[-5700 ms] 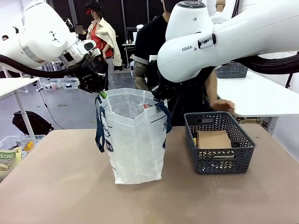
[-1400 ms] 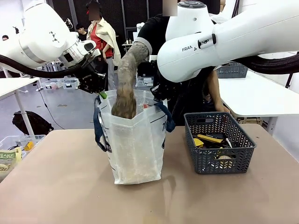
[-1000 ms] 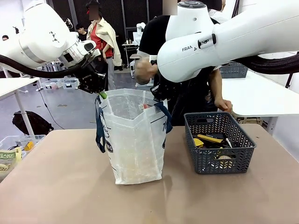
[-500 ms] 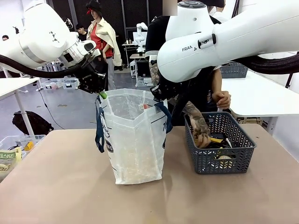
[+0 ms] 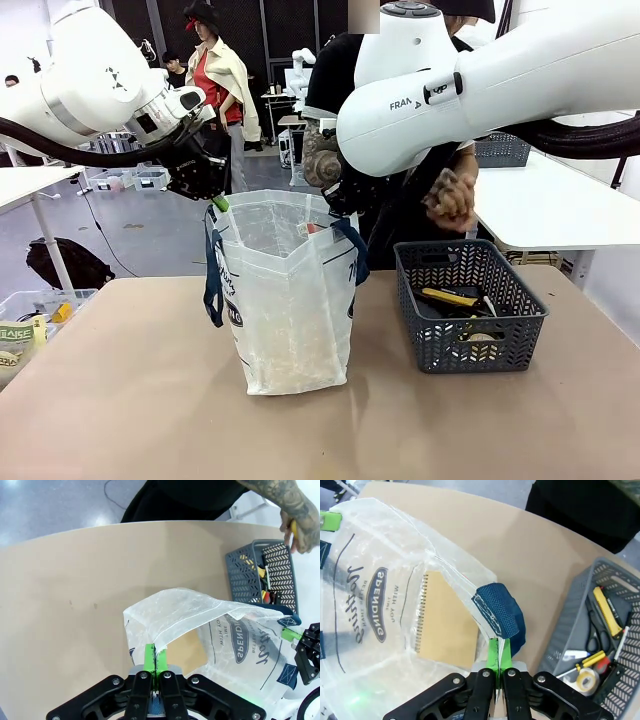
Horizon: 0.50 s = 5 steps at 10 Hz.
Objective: Transfer purchased items from the store into the shopping bag.
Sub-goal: Move the Reusable shopping bag to the right side of the table.
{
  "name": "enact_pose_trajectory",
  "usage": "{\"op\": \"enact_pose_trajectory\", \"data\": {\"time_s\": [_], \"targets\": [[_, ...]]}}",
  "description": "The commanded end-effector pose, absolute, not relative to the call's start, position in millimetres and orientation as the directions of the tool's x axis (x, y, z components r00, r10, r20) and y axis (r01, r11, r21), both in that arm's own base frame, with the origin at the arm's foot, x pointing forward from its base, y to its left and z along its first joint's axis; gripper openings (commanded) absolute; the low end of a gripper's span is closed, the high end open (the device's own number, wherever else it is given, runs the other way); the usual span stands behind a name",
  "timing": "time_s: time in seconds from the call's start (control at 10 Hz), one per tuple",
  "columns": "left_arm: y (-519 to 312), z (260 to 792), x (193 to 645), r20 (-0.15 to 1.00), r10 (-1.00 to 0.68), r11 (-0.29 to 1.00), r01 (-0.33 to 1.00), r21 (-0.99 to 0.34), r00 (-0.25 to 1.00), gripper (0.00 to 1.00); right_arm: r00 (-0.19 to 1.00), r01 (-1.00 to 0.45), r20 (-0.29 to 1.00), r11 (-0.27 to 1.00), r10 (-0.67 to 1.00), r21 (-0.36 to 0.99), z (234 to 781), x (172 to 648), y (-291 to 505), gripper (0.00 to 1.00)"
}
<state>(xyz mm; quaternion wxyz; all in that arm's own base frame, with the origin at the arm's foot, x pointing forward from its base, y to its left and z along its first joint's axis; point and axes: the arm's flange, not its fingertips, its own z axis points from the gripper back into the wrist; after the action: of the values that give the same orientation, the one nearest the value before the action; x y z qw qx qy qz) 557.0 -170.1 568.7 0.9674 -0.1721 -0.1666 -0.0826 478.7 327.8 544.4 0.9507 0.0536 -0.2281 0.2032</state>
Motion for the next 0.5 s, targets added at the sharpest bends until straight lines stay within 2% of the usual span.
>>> {"op": "enact_pose_trajectory", "data": {"time_s": [0.0,0.4], "targets": [[-167.7,571.2,554.1,0.351,-0.089,0.929,0.205,-0.308,0.932,0.0,0.815,-0.406,0.457,0.914,0.357,0.011,544.0,478.5,325.4,0.0],[-167.7,571.2,554.1,0.351,-0.089,0.929,0.205,-0.308,0.932,0.0,0.815,-0.406,0.457,0.914,0.357,0.011,544.0,478.5,325.4,0.0]]}}
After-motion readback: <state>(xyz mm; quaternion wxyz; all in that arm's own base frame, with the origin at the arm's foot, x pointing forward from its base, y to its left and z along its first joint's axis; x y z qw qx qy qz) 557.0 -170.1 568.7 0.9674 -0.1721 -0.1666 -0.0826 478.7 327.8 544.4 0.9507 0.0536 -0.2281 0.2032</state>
